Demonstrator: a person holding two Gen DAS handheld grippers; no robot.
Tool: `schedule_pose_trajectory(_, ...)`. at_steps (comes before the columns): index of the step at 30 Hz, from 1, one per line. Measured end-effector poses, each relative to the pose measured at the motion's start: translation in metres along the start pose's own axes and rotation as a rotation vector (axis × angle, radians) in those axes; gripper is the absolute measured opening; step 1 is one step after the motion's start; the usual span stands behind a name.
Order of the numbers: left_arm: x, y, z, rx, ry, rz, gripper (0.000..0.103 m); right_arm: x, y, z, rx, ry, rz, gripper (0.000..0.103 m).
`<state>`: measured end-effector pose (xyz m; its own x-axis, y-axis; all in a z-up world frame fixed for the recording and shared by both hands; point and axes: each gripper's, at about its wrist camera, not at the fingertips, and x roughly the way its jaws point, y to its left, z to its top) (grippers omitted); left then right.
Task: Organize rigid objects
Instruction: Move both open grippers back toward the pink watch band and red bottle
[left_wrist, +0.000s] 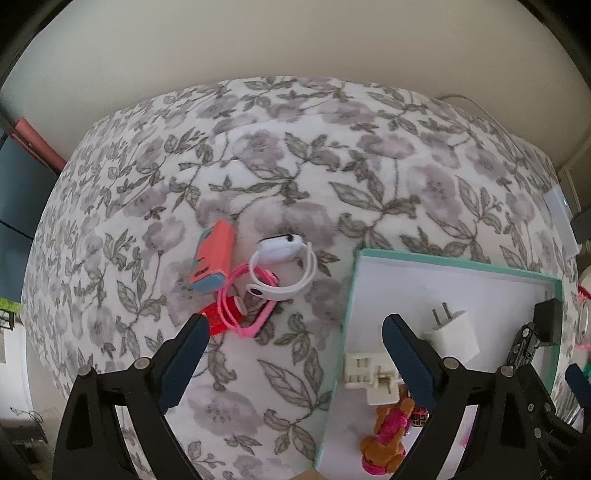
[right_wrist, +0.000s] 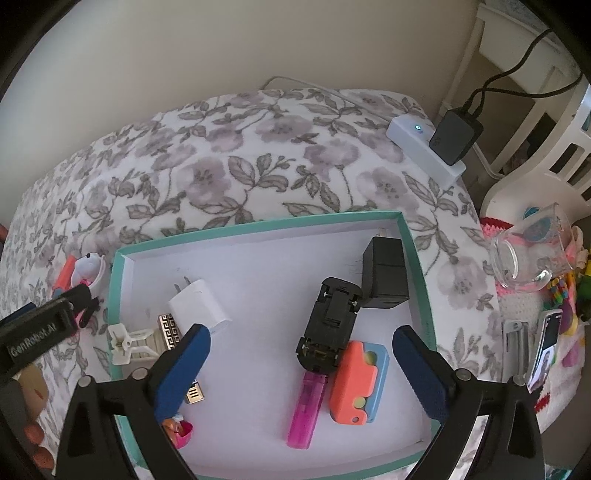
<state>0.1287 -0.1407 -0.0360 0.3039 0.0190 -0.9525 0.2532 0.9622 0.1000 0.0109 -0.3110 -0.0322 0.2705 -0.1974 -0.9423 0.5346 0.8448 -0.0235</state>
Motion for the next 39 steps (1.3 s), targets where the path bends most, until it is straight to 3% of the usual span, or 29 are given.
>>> schedule_pose_trajectory(5, 0.001, 0.024, 0.008, -0.053, -0.009, 0.013, 0.102, 0.001, 0.01, 0.0, -0.014, -0.002, 0.003, 0.102)
schedule_pose_trajectory(10, 0.001, 0.053, 0.016, -0.103, -0.014, 0.006, 0.102, -0.002, 0.026, 0.002, -0.031, -0.012, 0.02, 0.102)
schedule_pose_trajectory(19, 0.0, 0.133, 0.024, -0.236, -0.041, 0.051, 0.102, -0.019, 0.08, 0.005, -0.114, -0.077, 0.106, 0.102)
schedule_pose_trajectory(25, 0.011, 0.176, 0.023, -0.32, -0.016, 0.055, 0.102, -0.02, 0.123, 0.002, -0.17, -0.093, 0.158, 0.102)
schedule_pose_trajectory(39, 0.045, 0.165, 0.039, -0.287, 0.034, -0.068, 0.102, 0.014, 0.188, 0.016, -0.25, -0.093, 0.219, 0.099)
